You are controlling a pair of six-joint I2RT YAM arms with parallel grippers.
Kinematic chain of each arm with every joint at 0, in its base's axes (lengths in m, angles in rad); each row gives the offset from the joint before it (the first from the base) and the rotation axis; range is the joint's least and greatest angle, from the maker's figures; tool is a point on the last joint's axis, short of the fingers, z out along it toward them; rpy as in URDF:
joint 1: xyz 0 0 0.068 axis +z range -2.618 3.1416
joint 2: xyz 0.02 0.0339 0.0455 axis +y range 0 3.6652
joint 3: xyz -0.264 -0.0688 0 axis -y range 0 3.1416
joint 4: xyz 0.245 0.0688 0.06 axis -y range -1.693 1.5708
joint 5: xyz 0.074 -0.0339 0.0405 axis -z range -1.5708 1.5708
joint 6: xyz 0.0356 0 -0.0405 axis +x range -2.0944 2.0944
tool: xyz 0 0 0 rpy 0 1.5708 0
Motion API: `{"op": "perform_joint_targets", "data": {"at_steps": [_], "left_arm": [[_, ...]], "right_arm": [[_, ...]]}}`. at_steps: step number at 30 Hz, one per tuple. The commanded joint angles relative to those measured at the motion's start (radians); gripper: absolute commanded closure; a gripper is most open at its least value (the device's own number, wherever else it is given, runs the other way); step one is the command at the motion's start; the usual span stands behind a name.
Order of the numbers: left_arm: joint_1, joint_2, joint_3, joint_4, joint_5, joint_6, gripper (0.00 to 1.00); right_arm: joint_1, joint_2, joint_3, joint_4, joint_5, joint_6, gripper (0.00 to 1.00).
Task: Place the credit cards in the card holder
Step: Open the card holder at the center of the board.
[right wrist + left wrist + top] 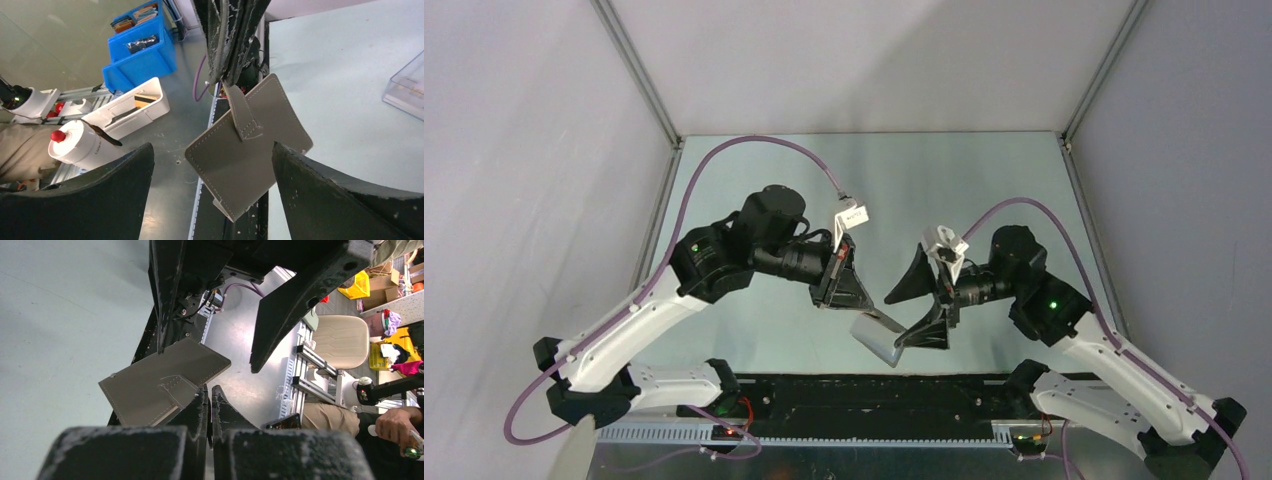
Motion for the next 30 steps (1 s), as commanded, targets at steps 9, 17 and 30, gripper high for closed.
{"op": "perform_joint_targets", "data": {"at_steps": [9,17,30], "left_arm": [[-0.007,-0.033,0.065,0.016,-0.104,-0.031,1.0],[-0.007,-0.025,0.071,0.037,-0.096,-0.049,1.0],[-0.006,-0.072,0.027,0.086,-0.275,-0.064,0.41]], "right_arm": [[0.153,0.028,-0.022,0.091,0.295,0.039,0.18],[0.185,0.019,-0.035,0.124,0.449,0.072,0.41],[0.185,0.005,-0.036,0.112,0.588,0.166,1.0]]}}
